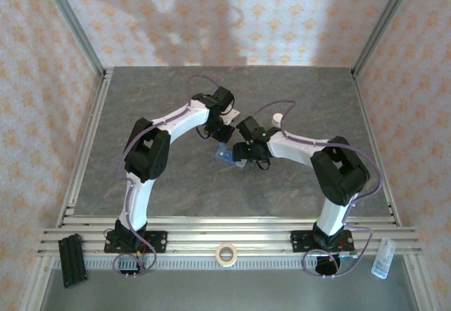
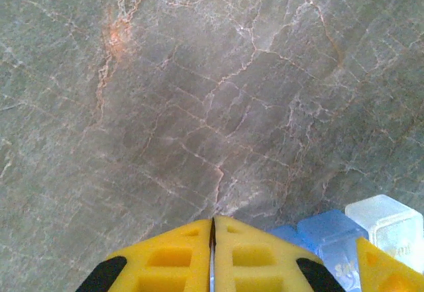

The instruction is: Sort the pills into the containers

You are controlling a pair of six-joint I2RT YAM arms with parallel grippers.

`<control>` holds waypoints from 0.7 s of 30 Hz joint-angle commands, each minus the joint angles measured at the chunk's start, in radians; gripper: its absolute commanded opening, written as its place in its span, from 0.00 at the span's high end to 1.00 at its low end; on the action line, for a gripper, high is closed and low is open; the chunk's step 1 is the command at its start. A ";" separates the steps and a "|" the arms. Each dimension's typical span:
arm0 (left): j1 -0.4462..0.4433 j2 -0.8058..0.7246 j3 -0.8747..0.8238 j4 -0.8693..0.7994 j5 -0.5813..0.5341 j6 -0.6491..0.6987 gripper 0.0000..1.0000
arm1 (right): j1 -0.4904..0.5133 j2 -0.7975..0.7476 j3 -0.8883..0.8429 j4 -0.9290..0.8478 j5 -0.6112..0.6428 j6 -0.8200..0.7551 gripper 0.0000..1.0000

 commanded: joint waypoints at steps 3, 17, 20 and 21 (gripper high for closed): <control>-0.012 -0.091 -0.057 -0.039 0.006 0.010 0.90 | 0.003 0.053 -0.038 -0.027 0.045 0.016 0.22; -0.018 -0.142 -0.168 -0.003 0.019 -0.015 0.90 | 0.003 0.065 -0.042 -0.019 0.042 0.022 0.22; -0.020 -0.139 -0.188 0.007 0.024 -0.020 0.91 | 0.004 0.065 -0.042 -0.017 0.039 0.023 0.22; -0.022 -0.137 -0.194 0.010 0.024 -0.021 0.91 | 0.003 0.066 -0.044 -0.017 0.040 0.023 0.22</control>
